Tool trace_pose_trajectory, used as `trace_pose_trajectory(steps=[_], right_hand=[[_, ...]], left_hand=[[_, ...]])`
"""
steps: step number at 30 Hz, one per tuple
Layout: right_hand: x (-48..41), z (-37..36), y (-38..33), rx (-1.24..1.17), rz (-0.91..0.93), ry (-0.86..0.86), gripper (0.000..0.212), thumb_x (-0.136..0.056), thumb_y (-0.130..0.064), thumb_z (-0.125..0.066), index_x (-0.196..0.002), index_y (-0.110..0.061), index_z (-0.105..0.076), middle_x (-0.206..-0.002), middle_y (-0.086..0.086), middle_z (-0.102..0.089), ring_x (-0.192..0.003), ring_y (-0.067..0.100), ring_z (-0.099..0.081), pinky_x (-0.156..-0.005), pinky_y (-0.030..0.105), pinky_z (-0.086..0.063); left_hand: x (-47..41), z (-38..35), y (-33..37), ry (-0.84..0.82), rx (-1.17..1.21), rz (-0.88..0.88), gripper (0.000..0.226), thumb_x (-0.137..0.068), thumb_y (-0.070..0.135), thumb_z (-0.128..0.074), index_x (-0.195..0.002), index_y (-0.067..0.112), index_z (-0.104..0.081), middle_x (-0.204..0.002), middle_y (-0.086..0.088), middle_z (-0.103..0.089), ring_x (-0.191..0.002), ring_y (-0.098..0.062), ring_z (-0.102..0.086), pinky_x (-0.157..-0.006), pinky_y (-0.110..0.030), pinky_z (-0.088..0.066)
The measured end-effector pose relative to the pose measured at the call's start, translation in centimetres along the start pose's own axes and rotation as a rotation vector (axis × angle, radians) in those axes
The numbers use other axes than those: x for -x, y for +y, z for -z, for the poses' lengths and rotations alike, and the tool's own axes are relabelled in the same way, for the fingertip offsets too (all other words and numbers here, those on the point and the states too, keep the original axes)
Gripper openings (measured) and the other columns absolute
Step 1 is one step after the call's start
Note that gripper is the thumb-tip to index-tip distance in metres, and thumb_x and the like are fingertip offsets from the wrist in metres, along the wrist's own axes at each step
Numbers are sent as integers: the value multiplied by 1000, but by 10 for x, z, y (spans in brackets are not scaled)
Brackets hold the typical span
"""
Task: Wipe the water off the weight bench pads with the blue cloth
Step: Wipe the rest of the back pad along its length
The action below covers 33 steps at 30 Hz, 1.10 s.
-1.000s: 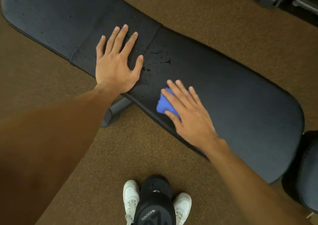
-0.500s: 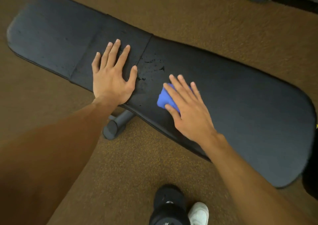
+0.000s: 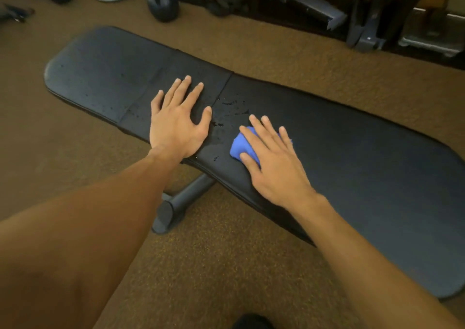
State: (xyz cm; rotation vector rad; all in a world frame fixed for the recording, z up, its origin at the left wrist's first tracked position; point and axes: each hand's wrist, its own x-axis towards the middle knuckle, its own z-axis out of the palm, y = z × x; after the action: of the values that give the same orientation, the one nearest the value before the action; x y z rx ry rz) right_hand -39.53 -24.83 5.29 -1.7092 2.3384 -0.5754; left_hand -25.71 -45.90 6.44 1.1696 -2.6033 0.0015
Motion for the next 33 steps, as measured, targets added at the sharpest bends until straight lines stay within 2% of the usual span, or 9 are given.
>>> trace_pose_trajectory(steps=[3, 6, 8, 12, 20, 23, 27, 30, 33], right_hand=[[-2, -13, -21, 4, 105, 2, 57, -111, -49, -36, -163, -26, -35, -176, -5, -17, -163, 16, -5, -132, 47, -4], [20, -8, -12, -33, 267, -56, 54, -111, -51, -40, -162, -34, -37, -174, -13, -18, -162, 6, -4, -132, 35, 2], [28, -3, 3, -60, 234, -36, 54, -110, -50, -44, -161, -34, -39, -173, -15, -21, -161, 3, -6, -133, 35, -3], [21, -4, -5, -51, 7, 56, 56, -109, -50, -45, -162, -31, -38, -174, -9, -23, -162, 11, -10, -133, 42, -7], [67, -27, -42, -12, 114, 123, 54, -108, -39, -54, -159, -30, -43, -171, -10, -29, -161, 9, -16, -132, 45, -13], [106, -24, -31, 42, 41, 172, 59, -105, -35, -60, -161, -27, -41, -172, -9, -28, -161, 9, -17, -130, 51, -19], [125, -30, -40, 60, -54, 206, 69, -103, -33, -64, -164, -20, -33, -172, -5, -28, -161, 10, -17, -133, 45, -14], [103, -46, -56, 161, -11, 251, 70, -102, -29, -68, -163, -17, -36, -172, 0, -29, -161, 17, -21, -132, 41, -14], [65, -59, -77, 193, 56, 302, 68, -100, -23, -69, -161, -15, -41, -170, 3, -34, -159, 23, -27, -131, 42, -20]], left_hand=[[1, -1, 0, 17, 9, 3, 66, -106, 64, -34, -164, 35, -42, -176, 6, -30, -164, -12, -19, -133, -47, -11], [3, 0, 0, 27, 36, 2, 68, -104, 65, -33, -163, 34, -45, -175, 6, -33, -164, -12, -20, -133, -47, -12], [3, 0, 0, 31, 43, 7, 69, -103, 66, -34, -163, 34, -45, -174, 5, -33, -164, -12, -20, -133, -47, -11], [4, 3, 0, 3, 43, 6, 69, -104, 65, -34, -164, 33, -43, -176, 4, -31, -164, -15, -19, -133, -47, -8], [10, 7, -4, -57, 78, -13, 71, -106, 63, -30, -168, 27, -37, -178, 0, -23, -166, -20, -14, -134, -51, -6], [10, 10, -11, -107, 90, -70, 71, -109, 63, -30, -169, 26, -33, -179, -2, -20, -166, -22, -11, -134, -52, -5], [5, 17, -22, -96, 131, -101, 63, -109, 60, -38, -162, 28, -47, -175, -2, -33, -162, -23, -26, -131, -49, -15], [-3, 20, -40, -41, 127, -164, 52, -108, 50, -42, -153, 29, -58, -166, 0, -47, -154, -25, -39, -125, -50, -23], [-9, 20, -56, -23, 93, -183, 52, -106, 52, -42, -151, 30, -59, -164, -1, -50, -152, -28, -41, -124, -55, -25]])
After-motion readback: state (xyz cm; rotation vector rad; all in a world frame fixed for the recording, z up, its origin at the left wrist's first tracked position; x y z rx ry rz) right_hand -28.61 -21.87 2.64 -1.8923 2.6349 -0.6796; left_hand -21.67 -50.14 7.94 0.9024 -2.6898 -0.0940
